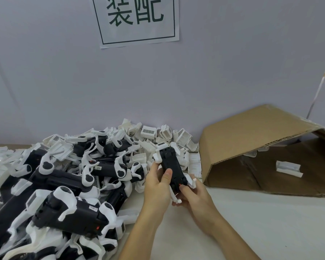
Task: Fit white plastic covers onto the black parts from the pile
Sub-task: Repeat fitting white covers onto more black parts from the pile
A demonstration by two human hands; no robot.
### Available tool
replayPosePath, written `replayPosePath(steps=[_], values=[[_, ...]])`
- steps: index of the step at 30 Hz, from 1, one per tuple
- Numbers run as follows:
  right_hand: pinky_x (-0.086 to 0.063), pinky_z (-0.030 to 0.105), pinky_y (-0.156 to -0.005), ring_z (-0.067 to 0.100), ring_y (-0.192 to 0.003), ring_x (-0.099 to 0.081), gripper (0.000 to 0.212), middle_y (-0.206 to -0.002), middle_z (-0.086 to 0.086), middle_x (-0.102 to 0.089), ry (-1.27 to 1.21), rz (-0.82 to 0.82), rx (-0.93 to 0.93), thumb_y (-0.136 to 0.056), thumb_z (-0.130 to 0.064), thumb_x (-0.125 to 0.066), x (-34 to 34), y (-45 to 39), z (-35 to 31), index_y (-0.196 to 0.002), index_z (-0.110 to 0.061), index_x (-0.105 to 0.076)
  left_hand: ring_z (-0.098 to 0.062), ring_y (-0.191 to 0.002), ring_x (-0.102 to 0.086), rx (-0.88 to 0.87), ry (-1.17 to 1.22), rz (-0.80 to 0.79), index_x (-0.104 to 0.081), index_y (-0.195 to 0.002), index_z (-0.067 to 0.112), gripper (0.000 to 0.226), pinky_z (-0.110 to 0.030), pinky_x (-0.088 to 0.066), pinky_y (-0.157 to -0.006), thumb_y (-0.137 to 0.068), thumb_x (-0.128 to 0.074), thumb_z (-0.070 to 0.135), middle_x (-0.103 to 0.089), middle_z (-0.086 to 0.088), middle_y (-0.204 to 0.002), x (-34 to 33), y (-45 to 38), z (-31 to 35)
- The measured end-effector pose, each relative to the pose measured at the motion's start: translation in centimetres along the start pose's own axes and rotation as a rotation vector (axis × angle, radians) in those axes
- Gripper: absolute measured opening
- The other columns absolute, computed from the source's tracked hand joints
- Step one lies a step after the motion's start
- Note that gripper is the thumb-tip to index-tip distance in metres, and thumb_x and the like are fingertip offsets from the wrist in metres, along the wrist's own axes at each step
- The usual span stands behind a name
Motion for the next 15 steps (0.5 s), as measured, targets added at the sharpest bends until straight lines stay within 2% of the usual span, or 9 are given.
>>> replayPosePath(steps=[4,6,9,12,14,15], values=[[-0.057,0.031,-0.068,0.026,-0.078,-0.071,0.018,-0.093,0.015,-0.074,-0.031,0.033,0.062,-0.099,-0.003,-0.054,0.2,0.1,-0.8,-0.110,-0.012,-0.064,-0.011,-0.076,-0.073,-0.036,-0.037,-0.014,-0.068,-0.107,0.020,0.018,-0.018,-0.055,-0.062,-0.103,-0.052,0.014,-0.077,0.001,-0.090,0.3,0.0,0.4],[-0.058,0.029,-0.070,0.025,-0.085,-0.074,0.014,-0.093,0.010,-0.076,0.026,0.116,0.136,-0.097,-0.005,-0.061,0.9,0.1,-1.3,-0.108,-0.014,-0.064,-0.015,-0.083,-0.074,-0.016,-0.028,0.003,-0.074,-0.102,0.013,0.021,-0.019,-0.056,-0.068,-0.102,-0.054,0.021,-0.078,-0.003,-0.089,0.5,-0.1,0.3],[-0.058,0.027,-0.072,0.019,-0.086,-0.074,0.017,-0.093,-0.001,-0.076,0.177,0.238,0.280,-0.093,-0.007,-0.067,1.3,0.4,-2.4,-0.101,-0.020,-0.062,-0.013,-0.079,-0.074,0.054,-0.016,0.033,-0.077,-0.088,0.016,0.031,-0.015,-0.053,-0.065,-0.100,-0.054,0.033,-0.078,-0.003,-0.084,0.8,-0.2,-0.1],[-0.053,0.015,-0.075,0.008,-0.093,-0.069,0.022,-0.098,-0.014,-0.072,0.423,0.282,0.487,-0.090,-0.019,-0.071,0.5,1.3,-3.9,-0.104,-0.032,-0.060,0.000,-0.080,-0.070,0.059,-0.025,-0.002,-0.081,-0.080,0.027,0.038,-0.014,-0.049,-0.070,-0.099,-0.052,0.042,-0.078,0.006,-0.086,0.5,-0.1,0.3],[-0.048,0.008,-0.076,0.002,-0.099,-0.062,0.026,-0.104,-0.017,-0.065,0.608,0.324,0.624,-0.086,-0.026,-0.068,-0.1,2.0,-4.9,-0.111,-0.029,-0.061,0.003,-0.083,-0.069,0.069,0.001,0.000,-0.081,-0.079,0.036,0.039,-0.017,-0.049,-0.076,-0.099,-0.049,0.046,-0.078,0.009,-0.088,0.5,0.0,0.5],[-0.047,0.006,-0.075,0.000,-0.100,-0.059,0.030,-0.106,-0.014,-0.063,0.650,0.345,0.683,-0.084,-0.024,-0.069,-0.1,2.3,-5.3,-0.114,-0.023,-0.064,-0.001,-0.088,-0.070,0.093,0.031,0.016,-0.081,-0.081,0.034,0.042,-0.021,-0.050,-0.081,-0.100,-0.046,0.047,-0.078,0.007,-0.091,0.6,-0.1,0.3]])
Point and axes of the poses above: each hand's wrist, its own y-axis away from the middle knuckle, its own x-axis out of the back of the hand, z = x × y, the point moved 8 cm from there along -y, towards the middle knuckle
